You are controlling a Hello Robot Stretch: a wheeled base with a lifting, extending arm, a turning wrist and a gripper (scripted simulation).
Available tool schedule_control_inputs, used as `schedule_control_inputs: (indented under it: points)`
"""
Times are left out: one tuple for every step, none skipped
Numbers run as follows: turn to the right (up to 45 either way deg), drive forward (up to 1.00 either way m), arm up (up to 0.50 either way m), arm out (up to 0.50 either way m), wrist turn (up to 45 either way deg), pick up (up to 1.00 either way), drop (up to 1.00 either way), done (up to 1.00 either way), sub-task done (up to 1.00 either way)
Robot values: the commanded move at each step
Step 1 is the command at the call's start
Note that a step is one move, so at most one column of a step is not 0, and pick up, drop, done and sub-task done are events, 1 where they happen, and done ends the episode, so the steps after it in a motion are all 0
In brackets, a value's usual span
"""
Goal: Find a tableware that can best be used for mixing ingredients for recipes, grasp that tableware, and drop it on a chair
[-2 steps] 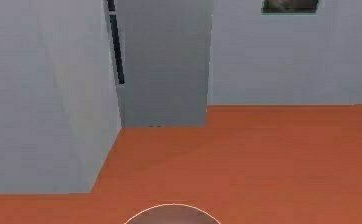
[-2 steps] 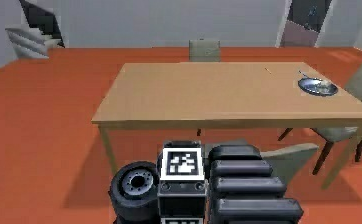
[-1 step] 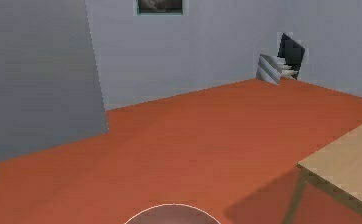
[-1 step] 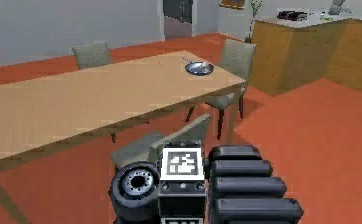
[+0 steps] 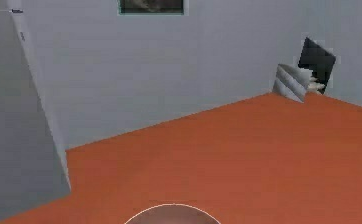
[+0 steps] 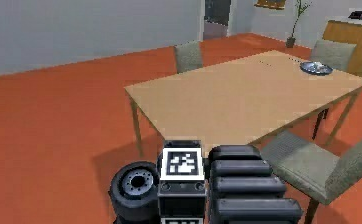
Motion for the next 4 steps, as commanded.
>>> schedule_control_inputs:
  points:
    - [9.0, 0.00, 0.00, 0.00, 0.0, 0.00, 0.00, 0.00, 0.00]
    - [0.0, 0.20, 0.00, 0.00, 0.0, 0.00, 0.00, 0.00, 0.00]
    - [45.0, 0.00, 0.00, 0.00, 0.0, 0.00, 0.00, 0.00, 0.00]
    - [3.0, 0.00, 0.00, 0.00, 0.0, 0.00, 0.00, 0.00, 0.00]
